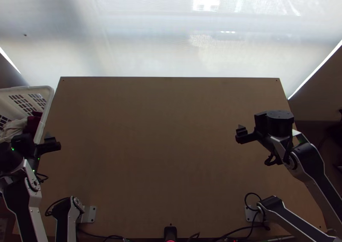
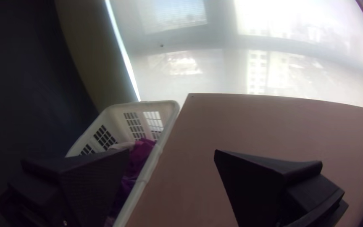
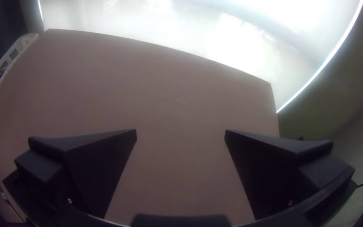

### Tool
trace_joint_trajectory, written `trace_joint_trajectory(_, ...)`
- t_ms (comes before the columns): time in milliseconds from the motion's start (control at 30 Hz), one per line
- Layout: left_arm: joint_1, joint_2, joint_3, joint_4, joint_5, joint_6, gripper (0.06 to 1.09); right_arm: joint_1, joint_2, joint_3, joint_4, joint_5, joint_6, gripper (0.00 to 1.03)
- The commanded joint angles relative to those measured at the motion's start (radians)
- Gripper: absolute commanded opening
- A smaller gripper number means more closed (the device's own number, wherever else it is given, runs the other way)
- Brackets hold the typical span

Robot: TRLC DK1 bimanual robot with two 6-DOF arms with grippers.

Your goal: Fold the t-shirt

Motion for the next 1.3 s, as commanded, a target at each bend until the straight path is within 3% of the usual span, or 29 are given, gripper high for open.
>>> trace_joint_trajectory(0, 0.257, 0.156, 0.098, 0.059, 0.016, 0.078, 1.04, 0.118, 0.117, 0.250, -0.271, 0.000, 0.133, 0.98)
trace_joint_trajectory(100, 0.277, 0.217, 0.118, 0.163, 0.001, 0.111, 1.03, 0.097, 0.174, 0.333, -0.343, -0.020, 0.165, 0.98)
trace_joint_trajectory(267, 0.390, 0.475, 0.250, 0.154, 0.010, 0.122, 1.04, 0.105, 0.211, 0.413, -0.420, -0.023, 0.151, 0.98)
trace_joint_trajectory(533, 0.427, 0.637, 0.317, 0.203, 0.006, 0.124, 1.04, 0.169, 0.246, 0.470, -0.495, -0.023, 0.142, 0.98)
trace_joint_trajectory(800, 0.416, 0.818, 0.486, -0.126, -0.002, 0.127, 1.04, 0.155, 0.280, 0.491, -0.491, -0.023, 0.148, 0.98)
trace_joint_trajectory(967, 0.416, 0.847, 0.529, -0.206, -0.002, 0.164, 1.04, 0.155, 0.304, 0.527, -0.488, -0.024, 0.148, 0.98)
trace_joint_trajectory(1267, 0.442, 1.038, 0.745, -0.261, -0.005, 0.127, 1.04, 0.155, 0.326, 0.536, -0.477, -0.032, 0.150, 0.98)
